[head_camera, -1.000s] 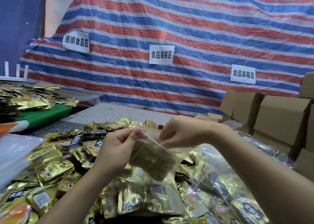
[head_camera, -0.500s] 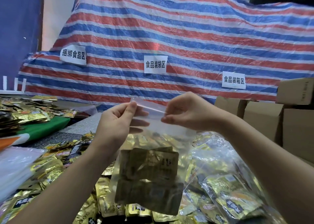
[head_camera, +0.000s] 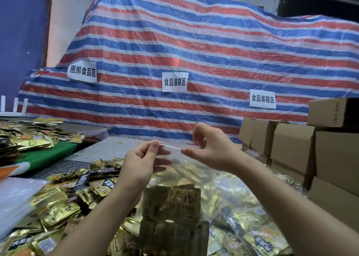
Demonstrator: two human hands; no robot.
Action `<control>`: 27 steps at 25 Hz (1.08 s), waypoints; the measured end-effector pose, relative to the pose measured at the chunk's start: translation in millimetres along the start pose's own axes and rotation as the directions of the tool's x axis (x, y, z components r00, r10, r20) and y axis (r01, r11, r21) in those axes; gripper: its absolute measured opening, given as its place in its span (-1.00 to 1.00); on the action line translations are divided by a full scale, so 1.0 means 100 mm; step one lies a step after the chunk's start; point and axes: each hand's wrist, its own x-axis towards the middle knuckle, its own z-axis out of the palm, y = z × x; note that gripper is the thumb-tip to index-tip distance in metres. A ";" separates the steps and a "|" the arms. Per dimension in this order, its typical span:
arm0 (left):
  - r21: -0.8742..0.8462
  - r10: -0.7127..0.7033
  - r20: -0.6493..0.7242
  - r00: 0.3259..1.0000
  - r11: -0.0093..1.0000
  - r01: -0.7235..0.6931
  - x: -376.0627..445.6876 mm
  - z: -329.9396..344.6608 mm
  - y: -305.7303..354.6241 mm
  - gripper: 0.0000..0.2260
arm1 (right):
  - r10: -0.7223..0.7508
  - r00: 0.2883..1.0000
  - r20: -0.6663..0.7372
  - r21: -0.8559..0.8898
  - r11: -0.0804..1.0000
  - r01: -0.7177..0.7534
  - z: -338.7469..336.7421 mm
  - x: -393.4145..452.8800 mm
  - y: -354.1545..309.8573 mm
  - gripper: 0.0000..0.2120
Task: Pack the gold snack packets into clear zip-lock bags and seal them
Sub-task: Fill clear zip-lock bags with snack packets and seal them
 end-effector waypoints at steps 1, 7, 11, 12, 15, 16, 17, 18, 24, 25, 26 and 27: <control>-0.007 0.003 -0.004 1.000 1.000 -0.003 0.03 0.00 -0.02 -0.74 | 0.006 1.000 -0.015 0.013 1.000 -0.006 0.03 0.03 -0.02 -0.69; 0.025 0.067 0.059 0.996 0.997 -0.069 0.14 0.09 0.06 -0.72 | -0.017 0.995 0.102 -0.013 1.000 0.018 0.07 0.25 -0.26 -0.78; 0.060 0.232 0.140 0.963 0.968 -0.242 0.15 0.17 0.29 -0.78 | 0.012 1.000 0.015 0.043 0.999 -0.013 -0.08 0.24 -0.35 -0.74; 0.072 0.265 0.144 0.953 0.958 -0.278 0.15 0.18 0.34 -0.80 | 0.017 1.000 0.000 0.079 0.997 -0.017 -0.12 0.22 -0.36 -0.74; 0.074 0.292 0.114 0.950 0.951 -0.301 0.16 0.18 0.41 -0.86 | 0.008 1.000 -0.007 0.135 0.991 -0.007 -0.17 0.18 -0.41 -0.77; 0.059 0.276 0.104 0.955 0.957 -0.283 0.18 0.17 0.40 -0.85 | 0.006 1.000 -0.003 0.138 0.990 -0.005 -0.17 0.19 -0.41 -0.78; 0.043 0.251 0.101 0.963 0.966 -0.256 0.19 0.16 0.40 -0.84 | 0.005 1.000 0.001 0.141 0.990 -0.006 -0.15 0.20 -0.42 -0.78; 0.038 0.224 0.109 0.968 0.973 -0.230 0.21 0.14 0.40 -0.83 | 0.006 1.000 0.004 0.145 0.989 -0.007 -0.14 0.21 -0.42 -0.78; 0.182 0.148 0.241 0.959 0.964 -0.194 0.36 0.09 0.44 -0.80 | 0.036 0.999 0.028 0.163 0.986 -0.040 -0.12 0.24 -0.36 -0.79; 0.201 0.165 0.234 0.958 0.956 -0.214 0.39 0.09 0.45 -0.81 | 0.037 0.999 0.026 0.166 0.985 -0.040 -0.12 0.25 -0.35 -0.78; 0.207 0.183 0.221 0.958 0.951 -0.229 0.41 0.09 0.45 -0.83 | 0.042 0.999 0.018 0.170 0.984 -0.044 -0.12 0.25 -0.33 -0.77; 0.198 0.192 0.207 0.959 0.952 -0.233 0.43 0.10 0.45 -0.85 | 0.049 0.999 0.009 0.176 0.983 -0.049 -0.13 0.26 -0.32 -0.76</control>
